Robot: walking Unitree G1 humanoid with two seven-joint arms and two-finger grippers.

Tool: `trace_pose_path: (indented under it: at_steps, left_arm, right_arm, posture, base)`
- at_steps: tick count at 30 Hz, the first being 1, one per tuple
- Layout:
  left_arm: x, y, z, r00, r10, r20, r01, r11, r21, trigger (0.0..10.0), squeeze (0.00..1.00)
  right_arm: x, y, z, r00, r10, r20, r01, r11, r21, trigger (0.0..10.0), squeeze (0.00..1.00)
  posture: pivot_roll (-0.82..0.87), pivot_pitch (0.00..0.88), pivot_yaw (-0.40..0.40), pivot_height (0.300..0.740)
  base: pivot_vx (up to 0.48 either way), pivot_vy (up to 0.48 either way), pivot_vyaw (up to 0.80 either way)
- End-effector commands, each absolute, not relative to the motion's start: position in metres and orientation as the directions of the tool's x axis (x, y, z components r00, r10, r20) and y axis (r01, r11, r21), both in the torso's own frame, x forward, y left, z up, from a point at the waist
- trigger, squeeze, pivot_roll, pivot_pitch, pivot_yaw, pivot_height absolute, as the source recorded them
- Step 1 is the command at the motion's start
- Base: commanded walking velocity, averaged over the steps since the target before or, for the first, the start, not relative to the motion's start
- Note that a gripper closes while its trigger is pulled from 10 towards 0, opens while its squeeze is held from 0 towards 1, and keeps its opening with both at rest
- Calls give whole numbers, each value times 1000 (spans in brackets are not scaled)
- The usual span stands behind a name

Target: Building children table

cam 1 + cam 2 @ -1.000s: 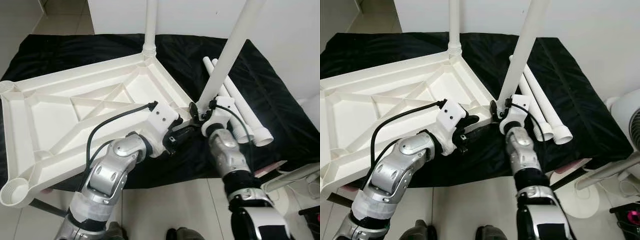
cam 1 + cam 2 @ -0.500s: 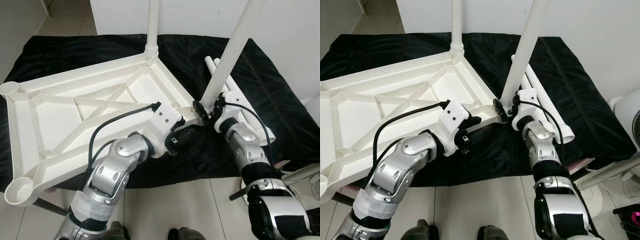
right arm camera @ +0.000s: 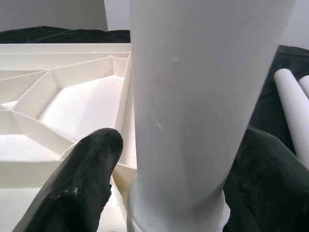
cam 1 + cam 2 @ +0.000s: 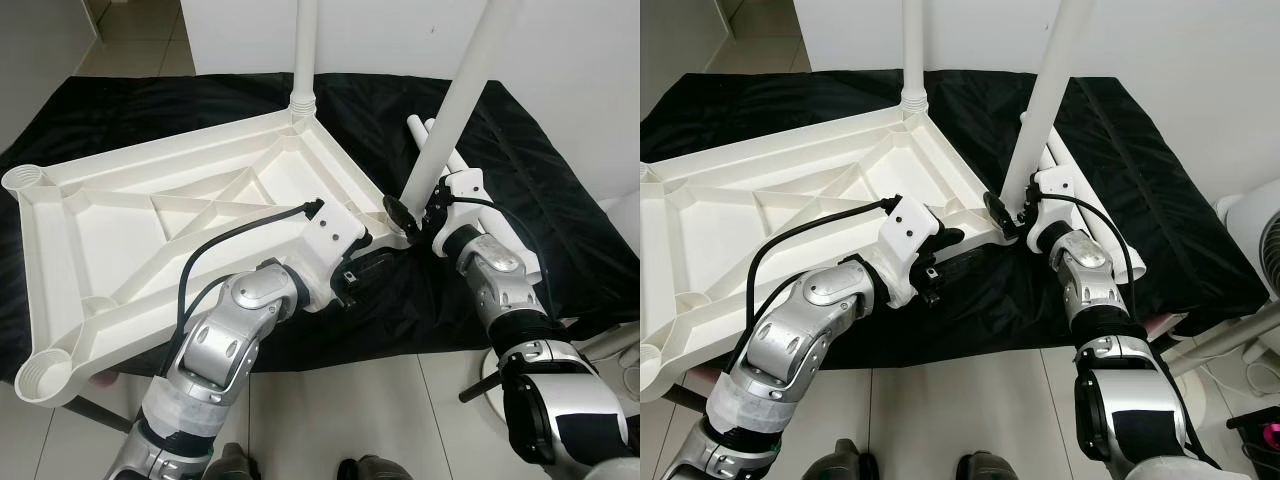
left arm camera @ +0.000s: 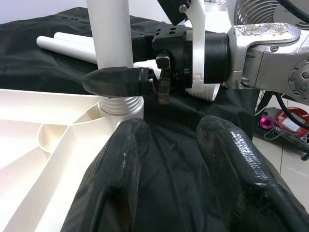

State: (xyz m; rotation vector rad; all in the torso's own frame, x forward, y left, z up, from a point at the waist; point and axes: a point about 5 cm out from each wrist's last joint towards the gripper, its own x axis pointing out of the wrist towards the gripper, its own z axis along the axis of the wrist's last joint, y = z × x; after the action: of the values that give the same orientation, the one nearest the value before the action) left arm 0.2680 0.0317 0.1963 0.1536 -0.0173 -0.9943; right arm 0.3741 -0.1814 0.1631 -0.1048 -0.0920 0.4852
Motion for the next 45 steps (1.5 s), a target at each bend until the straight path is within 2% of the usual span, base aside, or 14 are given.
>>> trace_pose_path:
  at_steps: [1,21,33,34,36,37,40,42,45]
  left_arm:
    - [269,31,194,554,-830,-68,828,541,147,10000,0]
    - [265,30,193,512,-854,-89,855,497,150,10000,0]
    - [266,32,190,531,-841,-101,843,513,163,10000,0]
    - [266,32,190,535,-839,-100,841,516,164,10000,0]
    - [266,32,190,537,-838,-99,839,518,165,10000,0]
    - [266,32,190,541,-836,-97,837,522,165,10000,0]
    - [266,33,191,544,-834,-96,834,526,166,10000,0]
    - [266,33,191,549,-831,-94,831,530,168,10000,0]
    - [266,33,191,550,-830,-93,830,532,168,10000,0]
  right_arm:
    - [375,-184,167,870,490,62,-477,866,-149,10000,0]
    - [375,-185,171,815,575,67,-559,813,-163,10000,0]
    - [380,-182,171,816,577,32,-560,803,-205,10000,0]
    - [380,-179,169,813,582,24,-565,798,-207,9490,0]
    - [380,-178,168,810,586,19,-570,795,-208,9490,0]
    - [380,-176,166,809,588,9,-574,793,-205,4667,0]
    - [380,-174,164,808,589,-1,-577,792,-200,4667,0]
    - [380,-175,160,818,575,-20,-567,799,-197,0,0]
    - [379,-177,157,822,568,-31,-563,805,-188,0,0]
  posture:
    - [-91,47,24,740]
    - [-82,48,41,740]
    - [-57,37,10,740]
    - [-51,32,4,740]
    - [-49,31,2,740]
    - [-45,27,-3,740]
    - [-45,27,-3,740]
    - [-40,20,-10,740]
    - [-40,17,-13,740]
  base:
    - [0,0,0]
    - [0,0,0]
    - [0,0,0]
    - [0,0,0]
    - [0,0,0]
    - [0,0,0]
    - [0,0,0]
    - [0,0,0]
    - [0,0,0]
